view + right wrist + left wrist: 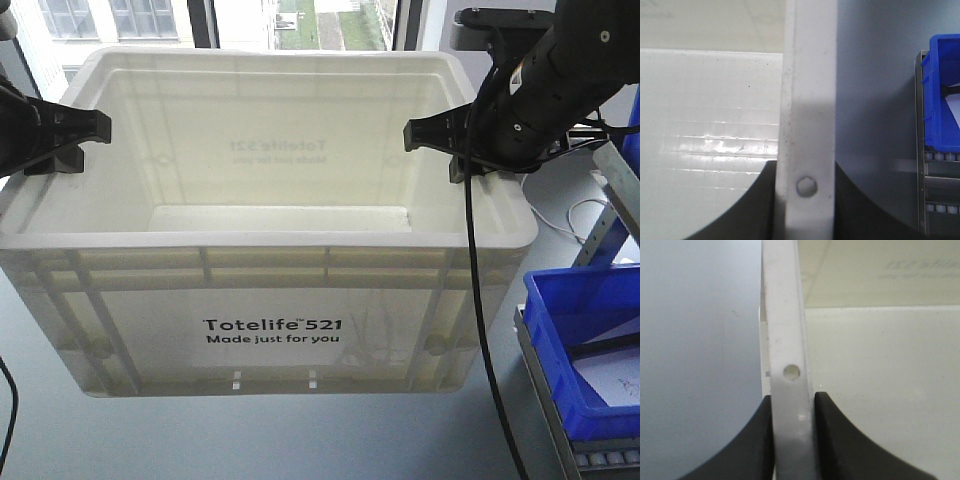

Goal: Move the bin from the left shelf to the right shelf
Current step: 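Keep gripping the crate while the base drives across the room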

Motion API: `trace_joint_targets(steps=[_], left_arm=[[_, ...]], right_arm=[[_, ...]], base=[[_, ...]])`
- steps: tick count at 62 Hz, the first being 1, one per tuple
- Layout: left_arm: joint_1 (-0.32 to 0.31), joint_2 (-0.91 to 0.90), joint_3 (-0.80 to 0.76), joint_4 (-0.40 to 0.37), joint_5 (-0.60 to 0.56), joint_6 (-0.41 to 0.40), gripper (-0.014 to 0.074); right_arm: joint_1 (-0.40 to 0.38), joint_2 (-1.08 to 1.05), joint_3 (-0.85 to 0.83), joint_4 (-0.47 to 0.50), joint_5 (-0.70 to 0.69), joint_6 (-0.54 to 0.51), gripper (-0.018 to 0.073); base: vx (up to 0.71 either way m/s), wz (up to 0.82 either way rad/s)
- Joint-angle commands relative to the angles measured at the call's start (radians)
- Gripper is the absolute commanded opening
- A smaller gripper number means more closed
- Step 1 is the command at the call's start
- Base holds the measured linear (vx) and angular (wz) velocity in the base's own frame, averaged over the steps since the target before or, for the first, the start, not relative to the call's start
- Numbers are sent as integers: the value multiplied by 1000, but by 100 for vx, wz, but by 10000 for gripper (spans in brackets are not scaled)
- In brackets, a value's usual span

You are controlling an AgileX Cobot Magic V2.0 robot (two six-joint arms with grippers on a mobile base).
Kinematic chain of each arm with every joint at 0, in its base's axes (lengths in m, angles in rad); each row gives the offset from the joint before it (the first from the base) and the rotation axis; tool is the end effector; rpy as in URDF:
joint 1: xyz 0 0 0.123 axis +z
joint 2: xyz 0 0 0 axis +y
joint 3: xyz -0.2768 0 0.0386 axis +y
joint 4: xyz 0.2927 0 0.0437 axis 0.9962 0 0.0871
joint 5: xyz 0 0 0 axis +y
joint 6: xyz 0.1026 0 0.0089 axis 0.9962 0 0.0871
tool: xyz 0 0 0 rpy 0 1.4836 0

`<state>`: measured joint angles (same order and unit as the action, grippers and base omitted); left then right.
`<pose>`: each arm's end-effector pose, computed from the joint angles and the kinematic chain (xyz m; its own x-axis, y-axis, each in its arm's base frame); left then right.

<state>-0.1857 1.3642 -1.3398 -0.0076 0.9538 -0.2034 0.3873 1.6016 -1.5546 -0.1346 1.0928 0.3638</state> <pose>0.3334 -0.0633 0.3582 -0.7868 -0.0621 -0.6141 0.0267 0.9906 -0.1344 0.3680 0.1369 0.3397 -0.8615 -0.0329 -0.5067 -0.0671 0.9965 0.0495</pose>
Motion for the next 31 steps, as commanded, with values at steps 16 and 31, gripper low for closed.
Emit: trace_joint_targets(steps=[16, 31], left_arm=[[1, -42, -39, 27, -90, 15, -6], [1, -42, -39, 27, -90, 15, -6]], right_arm=[[-7, -53, -38, -71, -83, -4, 22], [-7, -53, -38, -71, -83, -4, 22]], base=[[22, 6], [22, 9]])
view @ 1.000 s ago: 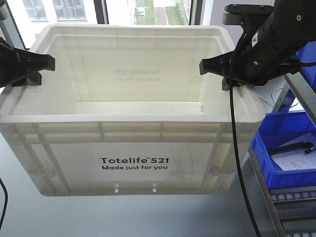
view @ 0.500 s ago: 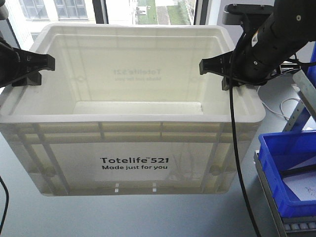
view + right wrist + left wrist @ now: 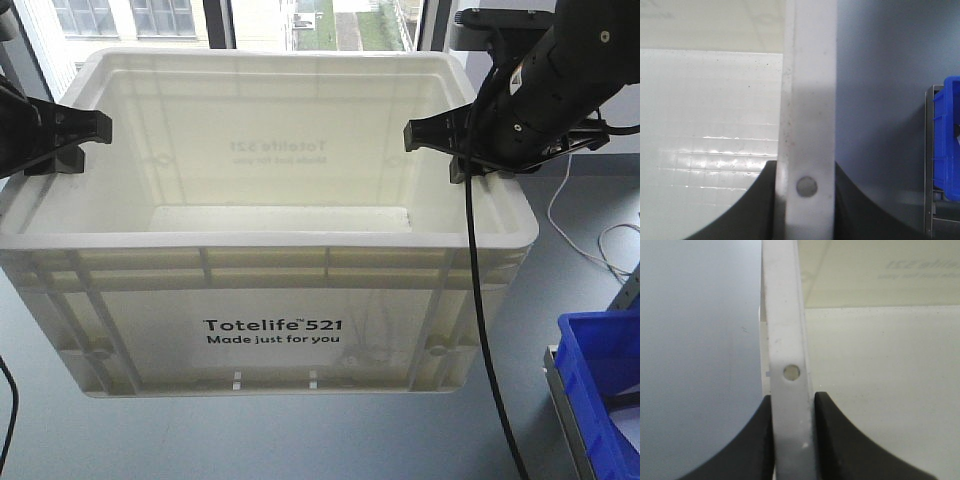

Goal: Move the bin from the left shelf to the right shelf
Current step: 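Keep gripping the crate while the base drives across the room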

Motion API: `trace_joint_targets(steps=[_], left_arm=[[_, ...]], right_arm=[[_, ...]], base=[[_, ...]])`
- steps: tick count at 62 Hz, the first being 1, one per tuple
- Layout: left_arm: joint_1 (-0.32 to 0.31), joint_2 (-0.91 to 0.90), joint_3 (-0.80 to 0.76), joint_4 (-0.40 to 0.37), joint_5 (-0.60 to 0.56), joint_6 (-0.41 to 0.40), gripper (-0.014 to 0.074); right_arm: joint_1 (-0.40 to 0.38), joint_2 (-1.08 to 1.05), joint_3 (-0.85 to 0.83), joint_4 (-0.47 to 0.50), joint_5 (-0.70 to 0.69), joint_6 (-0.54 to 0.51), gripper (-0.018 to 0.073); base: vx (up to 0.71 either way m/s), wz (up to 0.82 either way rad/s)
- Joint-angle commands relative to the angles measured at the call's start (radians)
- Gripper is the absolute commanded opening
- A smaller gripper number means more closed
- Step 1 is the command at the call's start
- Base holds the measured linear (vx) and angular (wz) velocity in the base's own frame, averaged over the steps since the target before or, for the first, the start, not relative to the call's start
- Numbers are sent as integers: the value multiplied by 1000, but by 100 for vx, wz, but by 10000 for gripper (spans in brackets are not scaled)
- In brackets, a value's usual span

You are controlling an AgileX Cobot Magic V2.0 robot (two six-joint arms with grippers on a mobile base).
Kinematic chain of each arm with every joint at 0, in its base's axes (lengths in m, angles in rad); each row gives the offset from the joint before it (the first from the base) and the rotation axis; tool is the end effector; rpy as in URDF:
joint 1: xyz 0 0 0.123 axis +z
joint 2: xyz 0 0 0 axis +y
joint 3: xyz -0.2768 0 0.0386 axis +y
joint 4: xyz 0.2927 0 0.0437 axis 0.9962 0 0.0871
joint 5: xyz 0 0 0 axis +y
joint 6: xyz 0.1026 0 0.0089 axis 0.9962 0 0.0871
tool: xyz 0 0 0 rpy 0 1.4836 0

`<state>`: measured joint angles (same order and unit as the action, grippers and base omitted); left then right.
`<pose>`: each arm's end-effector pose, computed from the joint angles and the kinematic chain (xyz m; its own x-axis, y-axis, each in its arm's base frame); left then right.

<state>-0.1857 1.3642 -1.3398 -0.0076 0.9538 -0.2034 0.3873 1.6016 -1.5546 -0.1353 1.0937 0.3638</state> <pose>0.3334 -0.0633 0.3582 -0.7868 -0.0621 -0.6141 0.0267 0.9906 -0.1344 0.3680 0.1368 0.3397 -0.8618 -0.0333 -0.5062 -0.0670 0.9966 0.0485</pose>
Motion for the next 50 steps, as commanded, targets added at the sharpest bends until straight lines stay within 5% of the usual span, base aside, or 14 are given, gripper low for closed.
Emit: trace_joint_targets(steps=[1, 50], left_arm=[[1, -42, -39, 27, -90, 15, -6], [1, -42, -39, 27, -90, 15, -6]], right_arm=[[-7, -53, -38, -70, -84, -4, 22], [-7, -53, -38, -70, -84, -4, 22]], base=[[21, 12], [18, 30]])
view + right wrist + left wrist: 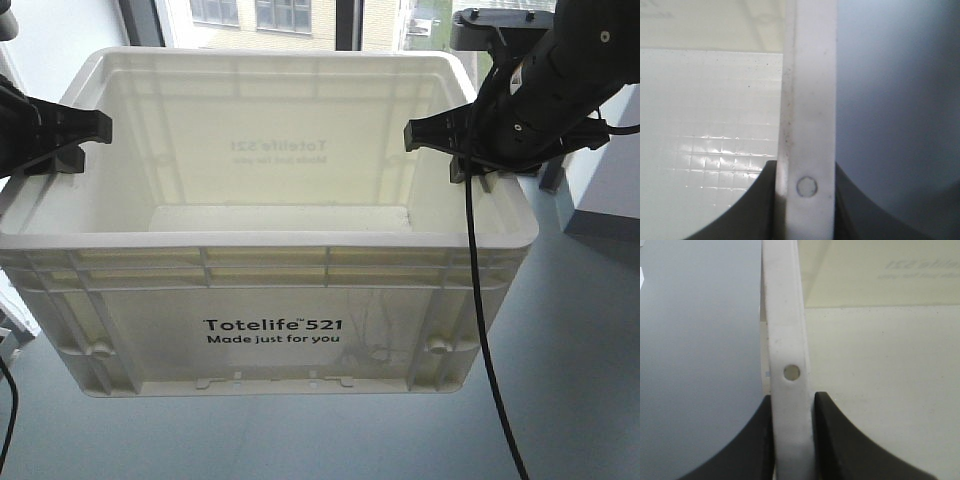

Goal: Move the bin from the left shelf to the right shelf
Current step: 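Keep gripping the crate while the base drives across the room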

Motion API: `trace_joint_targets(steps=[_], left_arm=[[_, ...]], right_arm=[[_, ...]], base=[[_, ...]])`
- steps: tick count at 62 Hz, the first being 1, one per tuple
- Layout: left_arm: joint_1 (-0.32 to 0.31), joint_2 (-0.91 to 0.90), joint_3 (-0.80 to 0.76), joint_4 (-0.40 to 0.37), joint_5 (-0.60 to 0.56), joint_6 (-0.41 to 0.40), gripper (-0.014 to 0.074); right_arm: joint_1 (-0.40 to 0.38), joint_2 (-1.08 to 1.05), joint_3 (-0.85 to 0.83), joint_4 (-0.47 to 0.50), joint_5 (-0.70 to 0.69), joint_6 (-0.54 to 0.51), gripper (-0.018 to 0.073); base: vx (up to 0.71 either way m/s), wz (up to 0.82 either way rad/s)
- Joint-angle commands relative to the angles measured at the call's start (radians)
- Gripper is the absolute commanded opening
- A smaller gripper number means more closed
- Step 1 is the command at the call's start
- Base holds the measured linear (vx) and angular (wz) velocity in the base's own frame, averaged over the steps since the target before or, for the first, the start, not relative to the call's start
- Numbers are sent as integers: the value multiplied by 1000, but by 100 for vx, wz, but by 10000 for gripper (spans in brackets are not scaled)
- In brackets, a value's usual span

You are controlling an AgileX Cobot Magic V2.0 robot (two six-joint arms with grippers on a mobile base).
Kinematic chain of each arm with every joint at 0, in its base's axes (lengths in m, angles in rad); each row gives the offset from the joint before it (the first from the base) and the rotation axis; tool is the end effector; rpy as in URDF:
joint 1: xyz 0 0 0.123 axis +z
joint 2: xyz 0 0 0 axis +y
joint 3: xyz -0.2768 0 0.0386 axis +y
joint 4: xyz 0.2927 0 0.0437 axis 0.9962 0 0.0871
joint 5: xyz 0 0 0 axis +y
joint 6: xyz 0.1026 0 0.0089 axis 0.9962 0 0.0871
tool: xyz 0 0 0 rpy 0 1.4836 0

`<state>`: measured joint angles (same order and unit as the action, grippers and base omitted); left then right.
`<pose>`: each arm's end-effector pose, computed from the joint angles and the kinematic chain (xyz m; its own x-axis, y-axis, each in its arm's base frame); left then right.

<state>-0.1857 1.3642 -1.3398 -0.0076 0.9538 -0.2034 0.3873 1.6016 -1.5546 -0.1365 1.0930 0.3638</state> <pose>0.3334 -0.0633 0.3582 -0.7868 -0.0621 -0.6141 0.0267 0.9906 -0.1344 0.3681 0.1367 0.3397 -0.8612 -0.0337 -0.5071 -0.0671 0.9966 0.0476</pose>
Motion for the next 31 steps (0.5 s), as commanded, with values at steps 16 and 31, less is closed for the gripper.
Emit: trace_joint_targets(steps=[16, 31], left_arm=[[1, -42, -39, 27, -90, 15, -6], [1, -42, -39, 27, -90, 15, -6]], right_arm=[[-7, -53, -38, -69, -84, -4, 22], [-7, -53, -38, -69, -84, -4, 22]], base=[[14, 42], [12, 46]])
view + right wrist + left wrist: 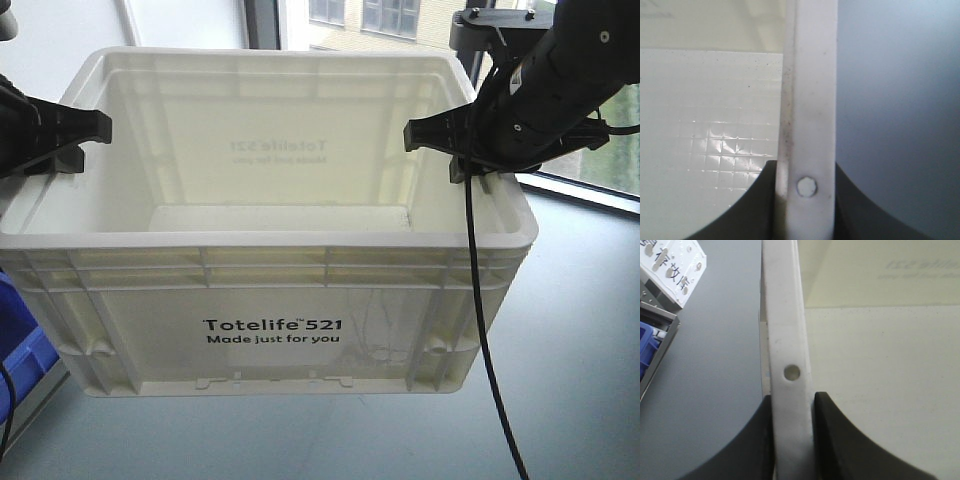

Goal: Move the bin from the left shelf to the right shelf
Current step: 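Keep gripping the crate while the base drives across the room, then hold the crate while the base approaches the other shelf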

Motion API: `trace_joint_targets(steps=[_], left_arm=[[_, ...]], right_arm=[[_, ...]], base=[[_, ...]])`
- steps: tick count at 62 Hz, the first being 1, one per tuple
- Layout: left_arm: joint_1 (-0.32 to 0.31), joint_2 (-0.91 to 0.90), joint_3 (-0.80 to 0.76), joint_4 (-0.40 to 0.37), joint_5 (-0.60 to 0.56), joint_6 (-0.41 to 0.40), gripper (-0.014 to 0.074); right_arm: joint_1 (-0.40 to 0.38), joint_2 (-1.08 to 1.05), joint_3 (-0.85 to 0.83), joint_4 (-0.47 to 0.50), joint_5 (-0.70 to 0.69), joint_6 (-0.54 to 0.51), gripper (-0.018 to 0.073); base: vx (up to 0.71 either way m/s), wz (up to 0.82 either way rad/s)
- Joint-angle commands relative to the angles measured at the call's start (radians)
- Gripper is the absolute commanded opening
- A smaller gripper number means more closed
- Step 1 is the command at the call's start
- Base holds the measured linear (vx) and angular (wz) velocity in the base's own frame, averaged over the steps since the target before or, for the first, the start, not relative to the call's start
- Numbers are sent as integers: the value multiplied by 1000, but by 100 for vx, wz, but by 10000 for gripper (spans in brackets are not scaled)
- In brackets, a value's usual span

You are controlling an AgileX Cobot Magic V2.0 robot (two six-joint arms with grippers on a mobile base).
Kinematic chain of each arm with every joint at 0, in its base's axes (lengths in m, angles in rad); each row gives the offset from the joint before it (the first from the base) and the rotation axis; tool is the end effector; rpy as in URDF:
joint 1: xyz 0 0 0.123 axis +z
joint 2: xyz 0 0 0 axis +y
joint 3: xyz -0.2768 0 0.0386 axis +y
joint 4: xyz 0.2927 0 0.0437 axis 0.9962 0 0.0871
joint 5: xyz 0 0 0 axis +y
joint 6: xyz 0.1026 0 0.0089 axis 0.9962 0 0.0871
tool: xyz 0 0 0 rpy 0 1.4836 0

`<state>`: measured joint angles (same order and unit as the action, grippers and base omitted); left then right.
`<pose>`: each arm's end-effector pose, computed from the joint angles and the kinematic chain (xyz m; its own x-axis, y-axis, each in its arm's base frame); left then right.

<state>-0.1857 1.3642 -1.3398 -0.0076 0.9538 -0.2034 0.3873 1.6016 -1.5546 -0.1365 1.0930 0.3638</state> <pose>0.3334 -0.0633 0.3582 -0.7868 -0.0621 -0.6141 0.0267 0.9906 -0.1344 0.3681 0.1367 0.3397 -0.8612 -0.0337 -0.5071 -0.0671 0.9966 0.0476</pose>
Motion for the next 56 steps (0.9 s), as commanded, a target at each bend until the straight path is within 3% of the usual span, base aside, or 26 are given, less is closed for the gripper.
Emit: trace_joint_targets(steps=[1, 56], left_arm=[[1, -42, -39, 27, -90, 15, -6], [1, -42, -39, 27, -90, 15, -6]], right_arm=[[-7, -53, -38, -69, -84, -4, 22], [-7, -53, -38, -69, -84, -4, 22]], base=[[12, 46], [11, 44]])
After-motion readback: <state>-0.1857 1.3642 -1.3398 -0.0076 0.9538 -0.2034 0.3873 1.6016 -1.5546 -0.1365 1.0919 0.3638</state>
